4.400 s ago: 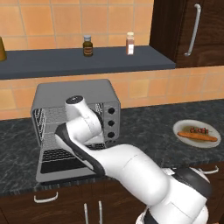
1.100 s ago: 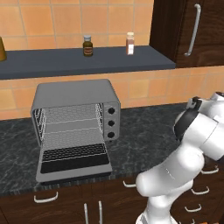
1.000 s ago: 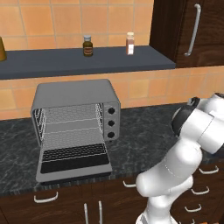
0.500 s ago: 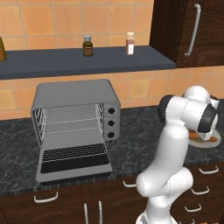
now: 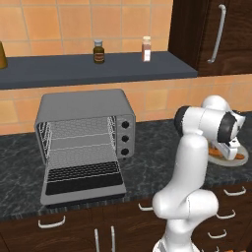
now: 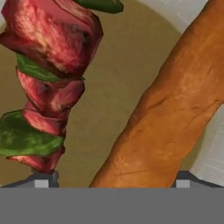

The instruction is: Pick up the kebab skewer and baguette bread, and place them inside the toaster oven. Close the toaster oven door and start by setting the timer.

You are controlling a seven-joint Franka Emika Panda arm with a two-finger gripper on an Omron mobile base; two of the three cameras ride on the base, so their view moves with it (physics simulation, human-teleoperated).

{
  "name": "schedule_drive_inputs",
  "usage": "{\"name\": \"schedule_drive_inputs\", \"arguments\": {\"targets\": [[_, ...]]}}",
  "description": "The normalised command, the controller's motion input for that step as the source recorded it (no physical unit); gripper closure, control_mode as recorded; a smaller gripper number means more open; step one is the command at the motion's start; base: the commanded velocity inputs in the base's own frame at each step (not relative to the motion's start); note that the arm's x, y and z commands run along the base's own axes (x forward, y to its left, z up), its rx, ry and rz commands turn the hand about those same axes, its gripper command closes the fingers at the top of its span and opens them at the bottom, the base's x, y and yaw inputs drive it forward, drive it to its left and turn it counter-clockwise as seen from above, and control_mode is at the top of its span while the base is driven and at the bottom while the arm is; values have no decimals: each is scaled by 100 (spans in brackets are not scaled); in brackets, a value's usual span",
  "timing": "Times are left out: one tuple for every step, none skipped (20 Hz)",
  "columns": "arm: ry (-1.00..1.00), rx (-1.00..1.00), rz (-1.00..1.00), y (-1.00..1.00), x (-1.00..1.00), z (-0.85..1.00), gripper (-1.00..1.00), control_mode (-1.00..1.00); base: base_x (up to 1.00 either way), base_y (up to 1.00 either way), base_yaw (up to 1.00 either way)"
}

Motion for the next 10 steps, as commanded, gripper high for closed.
{"name": "schedule_drive_inputs", "arguments": {"targets": [[0,0,0,0,0,-26,100,-100,0,0,0],[0,0,0,0,0,-23,100,-100,0,0,0],[0,0,0,0,0,-24,100,-100,0,0,0],[0,0,0,0,-2,-17,100,-100,0,0,0],[0,0,0,9,-13,-10,100,-100,0,0,0],[0,0,0,14,-13,0,100,-100,0,0,0],[0,0,0,8,-20,0,100,-100,0,0,0],[0,0,0,0,-52,2,100,-100,0,0,0],[0,0,0,0,-62,25,100,-100,0,0,0],[0,0,0,6,-55,55,100,-100,0,0,0]]}}
